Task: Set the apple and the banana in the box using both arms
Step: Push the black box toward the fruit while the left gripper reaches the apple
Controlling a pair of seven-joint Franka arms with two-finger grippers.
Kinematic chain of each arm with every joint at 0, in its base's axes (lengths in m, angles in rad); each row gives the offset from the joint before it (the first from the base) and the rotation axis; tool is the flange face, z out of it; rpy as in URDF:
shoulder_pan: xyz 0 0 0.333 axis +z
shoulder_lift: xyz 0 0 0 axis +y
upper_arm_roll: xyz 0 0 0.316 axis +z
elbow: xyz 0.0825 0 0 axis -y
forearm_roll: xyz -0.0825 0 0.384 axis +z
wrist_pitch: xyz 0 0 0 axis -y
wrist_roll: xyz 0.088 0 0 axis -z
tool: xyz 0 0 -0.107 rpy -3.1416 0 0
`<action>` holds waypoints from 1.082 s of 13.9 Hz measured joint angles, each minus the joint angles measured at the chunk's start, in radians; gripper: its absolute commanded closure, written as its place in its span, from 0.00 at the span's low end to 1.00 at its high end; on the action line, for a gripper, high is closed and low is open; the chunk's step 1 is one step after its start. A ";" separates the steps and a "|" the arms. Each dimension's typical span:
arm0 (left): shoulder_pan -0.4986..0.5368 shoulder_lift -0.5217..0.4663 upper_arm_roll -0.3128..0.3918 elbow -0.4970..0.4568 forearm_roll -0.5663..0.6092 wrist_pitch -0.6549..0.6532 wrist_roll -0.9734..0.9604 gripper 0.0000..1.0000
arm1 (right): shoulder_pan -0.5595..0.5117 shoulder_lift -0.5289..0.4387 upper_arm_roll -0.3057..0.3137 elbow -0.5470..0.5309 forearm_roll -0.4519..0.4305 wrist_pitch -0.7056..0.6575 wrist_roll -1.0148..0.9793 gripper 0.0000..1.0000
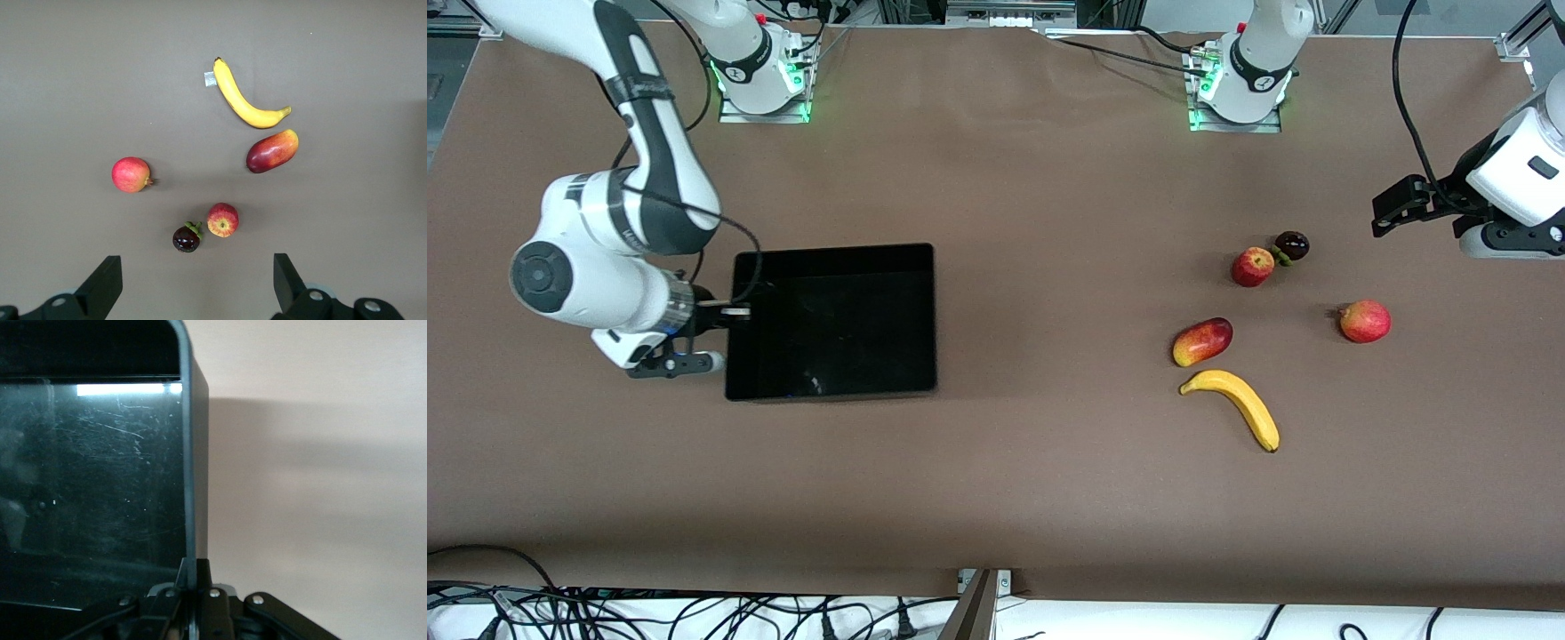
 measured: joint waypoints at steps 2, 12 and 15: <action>0.000 0.000 0.000 0.000 0.000 -0.001 0.000 0.00 | 0.095 0.005 0.004 0.002 0.039 0.001 0.135 1.00; -0.001 0.184 0.001 -0.083 0.000 -0.003 0.027 0.00 | 0.515 0.210 0.010 0.089 0.099 0.226 0.631 1.00; -0.004 0.198 0.000 -0.241 0.000 0.179 0.038 0.00 | 0.561 0.285 0.009 0.174 0.099 0.234 0.639 1.00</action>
